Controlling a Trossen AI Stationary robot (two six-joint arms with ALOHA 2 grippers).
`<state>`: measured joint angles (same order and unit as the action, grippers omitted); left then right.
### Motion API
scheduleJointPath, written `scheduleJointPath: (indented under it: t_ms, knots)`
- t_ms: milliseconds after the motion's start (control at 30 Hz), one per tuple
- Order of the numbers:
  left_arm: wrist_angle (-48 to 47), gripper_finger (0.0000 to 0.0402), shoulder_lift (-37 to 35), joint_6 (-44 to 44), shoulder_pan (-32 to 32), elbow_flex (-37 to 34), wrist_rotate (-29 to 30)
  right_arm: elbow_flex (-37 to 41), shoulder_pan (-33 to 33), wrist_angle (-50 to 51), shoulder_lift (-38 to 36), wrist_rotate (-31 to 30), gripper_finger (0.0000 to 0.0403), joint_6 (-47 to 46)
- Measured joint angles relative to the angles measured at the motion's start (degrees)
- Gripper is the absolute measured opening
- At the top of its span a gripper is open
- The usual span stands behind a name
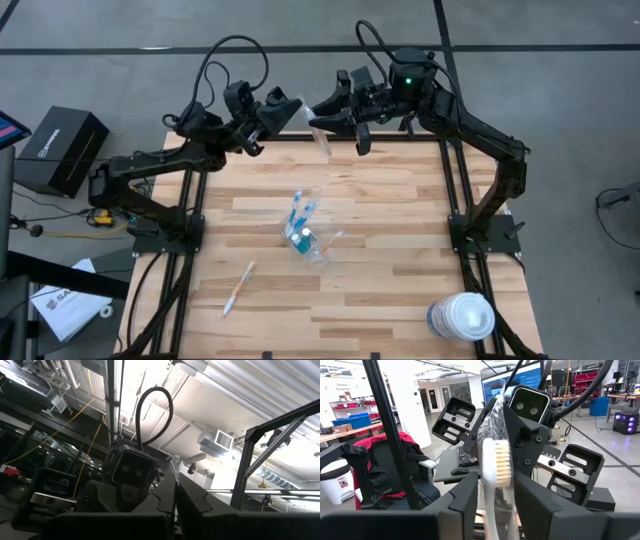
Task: Pick & Place toothbrushing station
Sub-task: Put the left orange toothbrush into the transparent organizer
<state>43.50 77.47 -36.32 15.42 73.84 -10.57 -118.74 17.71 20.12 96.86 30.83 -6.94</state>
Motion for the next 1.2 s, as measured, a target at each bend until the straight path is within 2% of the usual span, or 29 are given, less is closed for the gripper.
scheduleJointPath:
  t_ms: [433, 900, 1033, 1200]
  knots:
    - [0.03, 0.0, -0.02, -0.02, 0.0, 0.0, -0.74, 0.0, 0.03, -0.11, 0.0, 0.17, 0.001, 1.65]
    - [0.03, 0.0009, -0.04, 0.0, 1.14, 0.0, -2.45, 0.0, 0.05, -0.02, 0.0, -0.87, 0.0009, 2.99]
    - [0.09, 0.0034, -0.07, 0.85, 2.03, 0.02, -3.84, 0.0, 0.05, 0.02, 0.0, -0.89, 0.0005, 3.03]
    - [-0.08, 0.0092, -0.19, 4.15, 3.6, 0.02, -7.7, 0.0, 0.5, 0.04, 0.0, -0.87, 0.0007, 3.02]
